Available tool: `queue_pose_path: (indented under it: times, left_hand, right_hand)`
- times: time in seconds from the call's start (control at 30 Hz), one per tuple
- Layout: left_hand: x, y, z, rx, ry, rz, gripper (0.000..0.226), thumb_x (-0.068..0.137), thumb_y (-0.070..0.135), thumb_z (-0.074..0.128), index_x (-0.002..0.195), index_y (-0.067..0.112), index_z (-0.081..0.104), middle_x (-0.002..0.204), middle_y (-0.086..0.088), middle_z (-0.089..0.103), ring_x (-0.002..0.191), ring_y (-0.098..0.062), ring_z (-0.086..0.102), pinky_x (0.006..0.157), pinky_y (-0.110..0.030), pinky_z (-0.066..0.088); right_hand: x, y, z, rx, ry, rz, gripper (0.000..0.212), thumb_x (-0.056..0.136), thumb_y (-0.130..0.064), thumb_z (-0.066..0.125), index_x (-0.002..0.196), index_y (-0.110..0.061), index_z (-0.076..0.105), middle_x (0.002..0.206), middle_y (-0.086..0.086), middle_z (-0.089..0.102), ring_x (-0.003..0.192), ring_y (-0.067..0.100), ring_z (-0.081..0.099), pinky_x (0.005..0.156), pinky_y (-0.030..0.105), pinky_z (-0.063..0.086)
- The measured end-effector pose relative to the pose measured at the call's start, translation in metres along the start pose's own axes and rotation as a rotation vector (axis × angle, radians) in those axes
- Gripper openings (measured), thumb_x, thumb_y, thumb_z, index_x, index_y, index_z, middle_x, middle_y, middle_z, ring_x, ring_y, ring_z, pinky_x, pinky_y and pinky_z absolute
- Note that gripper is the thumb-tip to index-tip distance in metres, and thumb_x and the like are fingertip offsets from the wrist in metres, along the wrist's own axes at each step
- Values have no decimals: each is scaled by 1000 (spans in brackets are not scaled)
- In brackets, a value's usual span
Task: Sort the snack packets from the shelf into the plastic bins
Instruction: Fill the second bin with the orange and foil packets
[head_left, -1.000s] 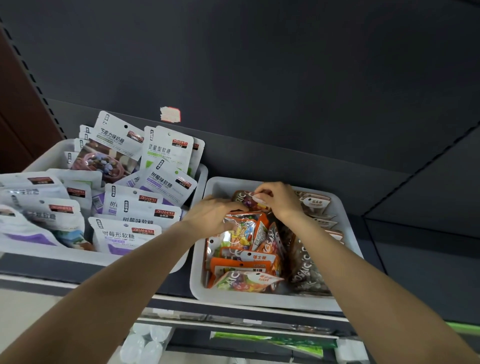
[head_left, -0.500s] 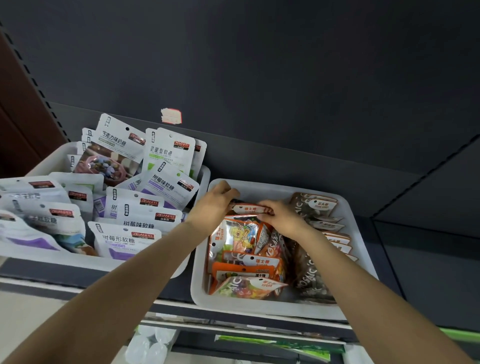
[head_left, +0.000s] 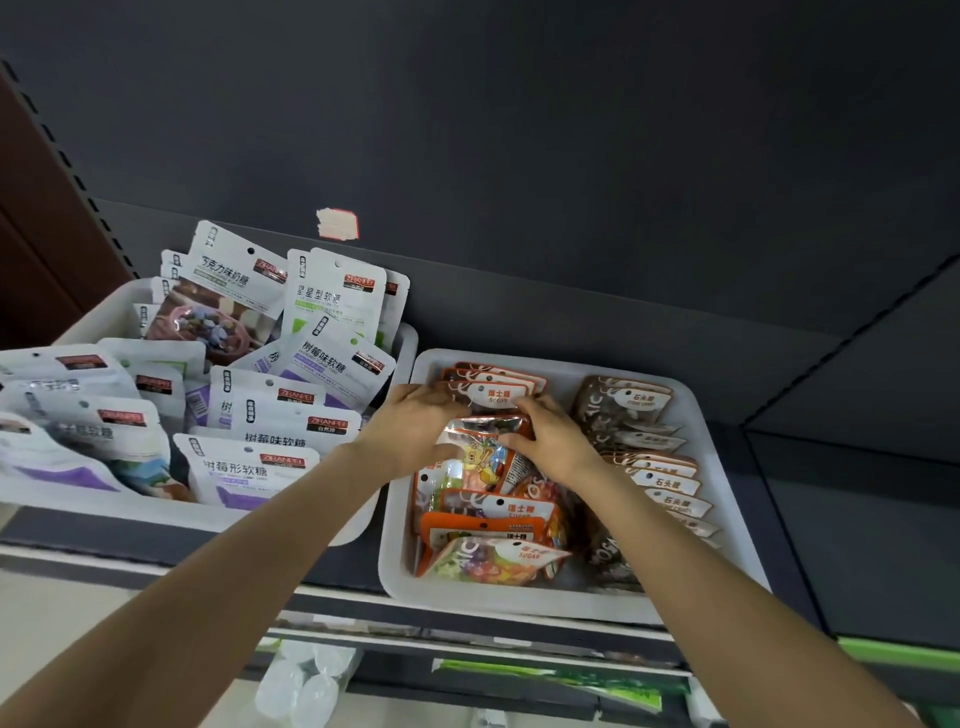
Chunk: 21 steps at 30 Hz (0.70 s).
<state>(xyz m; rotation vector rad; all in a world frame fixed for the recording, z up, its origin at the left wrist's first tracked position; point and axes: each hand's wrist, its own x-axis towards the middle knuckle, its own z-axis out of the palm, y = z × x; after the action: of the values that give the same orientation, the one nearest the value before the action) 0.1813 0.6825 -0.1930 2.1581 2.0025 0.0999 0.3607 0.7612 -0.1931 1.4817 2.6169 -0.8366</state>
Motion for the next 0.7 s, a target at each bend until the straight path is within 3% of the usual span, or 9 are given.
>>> queue_pose_path:
  times: [0.17,0.3,0.47,0.57,0.63,0.7]
  left_hand:
    - [0,2,-1,11,-96,11,63,89,43,58,144,32,30,149,5,37,140,-18,27,116,-36,10]
    - [-5,7,-3,-164,-83,-6,55,88,33,63,138,30,43,142,4,46,131,-18,39,113,-35,25]
    - [-24,14,-3,-270,-18,39,45,89,17,63,131,27,52,135,4,51,122,-17,50,103,-36,41]
    - [-33,12,0,-282,-28,47,41,92,13,58,130,28,54,136,5,51,122,-16,50,101,-35,44]
    - [-35,12,1,-265,-72,65,38,93,14,56,129,27,56,133,3,54,120,-17,51,100,-35,44]
    - [-36,14,1,-234,-121,79,38,94,14,54,130,25,56,132,3,55,119,-17,51,101,-35,43]
  right_hand:
    - [1,-1,-10,-3,29,31,19,94,-30,55,108,-18,57,126,5,45,118,20,47,101,34,41]
    - [-15,0,-11,61,42,-20,20,97,-32,49,102,-14,56,106,3,61,97,17,59,77,26,42]
    - [-34,-1,-13,7,203,-22,20,94,-32,55,78,-19,56,80,-4,61,73,11,58,67,28,44]
    - [-44,3,-14,74,156,-23,7,92,-22,60,96,-18,64,96,0,68,93,15,64,84,35,51]
    - [-48,3,-12,14,44,-33,28,94,-23,57,122,-18,60,117,3,65,109,18,60,94,36,49]
    - [-50,3,-8,-98,-25,-36,38,95,-28,54,133,-23,53,128,4,57,119,20,53,98,37,46]
